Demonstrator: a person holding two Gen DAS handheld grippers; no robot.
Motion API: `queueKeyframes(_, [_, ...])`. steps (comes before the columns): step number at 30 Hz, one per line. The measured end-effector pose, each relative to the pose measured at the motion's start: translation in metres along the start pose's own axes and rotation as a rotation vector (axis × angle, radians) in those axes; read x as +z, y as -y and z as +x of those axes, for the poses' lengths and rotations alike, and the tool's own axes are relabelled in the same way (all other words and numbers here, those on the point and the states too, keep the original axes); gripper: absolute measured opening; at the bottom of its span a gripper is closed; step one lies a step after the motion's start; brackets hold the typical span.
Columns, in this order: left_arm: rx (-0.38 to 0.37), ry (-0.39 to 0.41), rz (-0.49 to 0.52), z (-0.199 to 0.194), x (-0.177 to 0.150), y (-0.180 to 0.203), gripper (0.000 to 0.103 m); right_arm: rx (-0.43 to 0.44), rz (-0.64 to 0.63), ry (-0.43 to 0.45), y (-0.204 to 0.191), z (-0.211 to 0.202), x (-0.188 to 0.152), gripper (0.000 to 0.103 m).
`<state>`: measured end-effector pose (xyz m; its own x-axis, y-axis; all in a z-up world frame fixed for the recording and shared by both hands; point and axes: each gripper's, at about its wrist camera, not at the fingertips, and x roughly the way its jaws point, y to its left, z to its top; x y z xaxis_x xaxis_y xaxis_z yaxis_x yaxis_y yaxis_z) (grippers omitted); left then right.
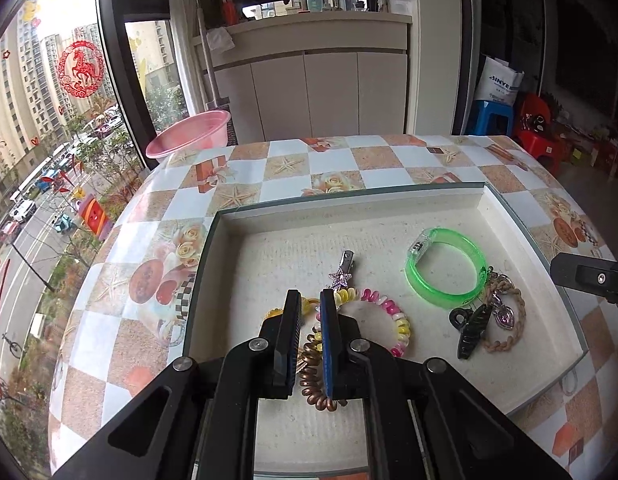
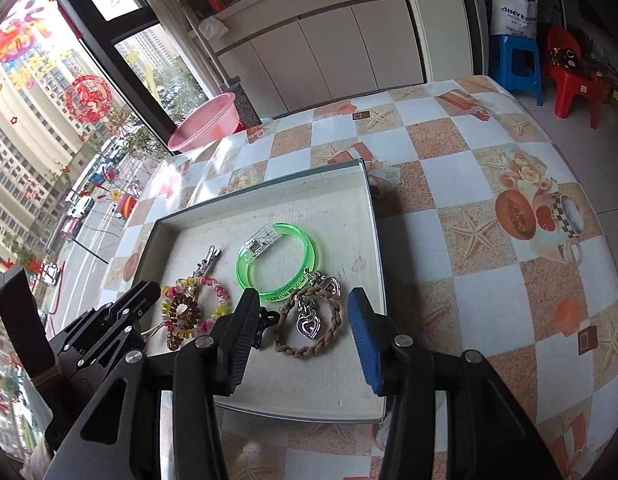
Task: Organize jewelry
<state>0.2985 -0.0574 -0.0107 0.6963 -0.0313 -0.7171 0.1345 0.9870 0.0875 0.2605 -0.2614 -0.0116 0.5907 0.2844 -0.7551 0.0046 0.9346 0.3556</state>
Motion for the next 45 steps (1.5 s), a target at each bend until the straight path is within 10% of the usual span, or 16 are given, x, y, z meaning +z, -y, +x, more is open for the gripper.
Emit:
queueKeyframes(3, [0.001,0.008,-0.009,-0.004,0.002,-0.002,0.030,0.001,-0.003,-0.003,-0.002,-0.001,-0.002,0.050])
queueKeyframes(4, [0.004,0.008,-0.015,-0.004,0.003,-0.003,0.052,0.001,-0.003,-0.005,-0.002,-0.002,-0.003,0.050])
queueKeyframes(5, [0.016,0.010,-0.029,-0.006,0.003,-0.005,0.103,0.001,-0.003,-0.007,-0.003,-0.002,-0.004,0.050])
queueKeyframes(12, [0.040,0.075,-0.040,-0.028,0.010,-0.014,0.103,-0.017,-0.024,-0.009,-0.008,-0.008,-0.008,0.052])
queueKeyframes(16, [0.034,0.079,-0.040,-0.043,-0.001,-0.017,0.103,-0.017,-0.026,-0.007,-0.010,-0.013,-0.014,0.082])
queueKeyframes(26, [0.029,0.058,-0.037,-0.077,-0.053,-0.021,0.103,-0.086,-0.110,0.030,-0.032,-0.029,-0.050,0.103])
queueKeyframes(45, [0.051,0.096,-0.060,-0.122,-0.123,-0.018,0.103,-0.162,-0.158,0.087,-0.041,-0.058,-0.130,0.103])
